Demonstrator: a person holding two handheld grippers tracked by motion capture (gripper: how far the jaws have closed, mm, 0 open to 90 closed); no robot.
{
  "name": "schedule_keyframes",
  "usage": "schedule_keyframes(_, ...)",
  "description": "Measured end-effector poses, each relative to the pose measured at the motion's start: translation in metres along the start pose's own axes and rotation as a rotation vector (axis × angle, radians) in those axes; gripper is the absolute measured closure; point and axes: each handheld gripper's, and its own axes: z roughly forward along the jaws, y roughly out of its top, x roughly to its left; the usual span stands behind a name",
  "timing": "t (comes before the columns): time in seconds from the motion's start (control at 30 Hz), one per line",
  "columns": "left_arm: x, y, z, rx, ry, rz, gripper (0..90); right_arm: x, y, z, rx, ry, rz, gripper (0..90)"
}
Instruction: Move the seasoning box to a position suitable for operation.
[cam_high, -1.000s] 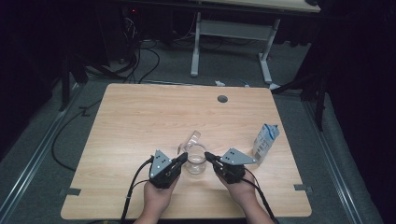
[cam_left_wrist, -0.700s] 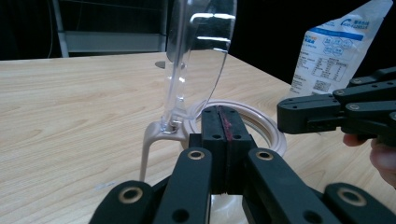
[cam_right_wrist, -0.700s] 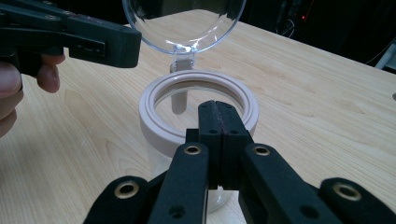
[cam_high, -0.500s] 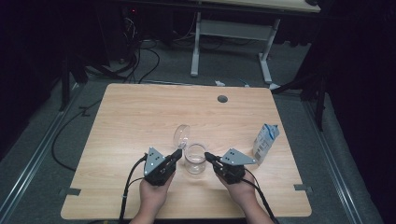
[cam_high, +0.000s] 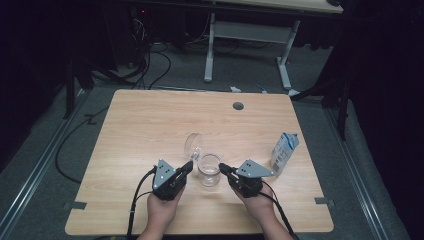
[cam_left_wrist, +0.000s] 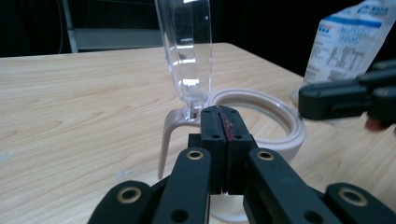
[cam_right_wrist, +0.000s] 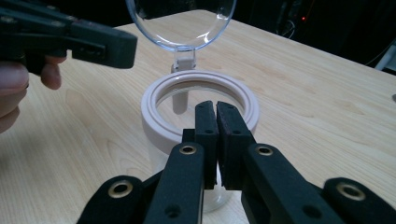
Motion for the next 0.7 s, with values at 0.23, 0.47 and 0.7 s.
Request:
schedule_keyframes(0.23, 0.013, -0.014, -0.008, 0.087, 0.018, 0.071, 88.6, -0.015, -0.005, -0.011, 0.0, -0.036, 0.041, 84.5)
schedule_keyframes(0.47, 0.027, -0.029, -0.007, 0.153, 0.035, 0.041, 84.6, -0.026, -0.024, -0.01, 0.066, -0.086, 0.063, 77.6)
schedule_keyframes(0.7, 0.028, -0.034, -0.004, 0.158, 0.052, 0.043, 77.0, -0.032, -0.042, -0.016, 0.119, -0.096, 0.078, 76.9)
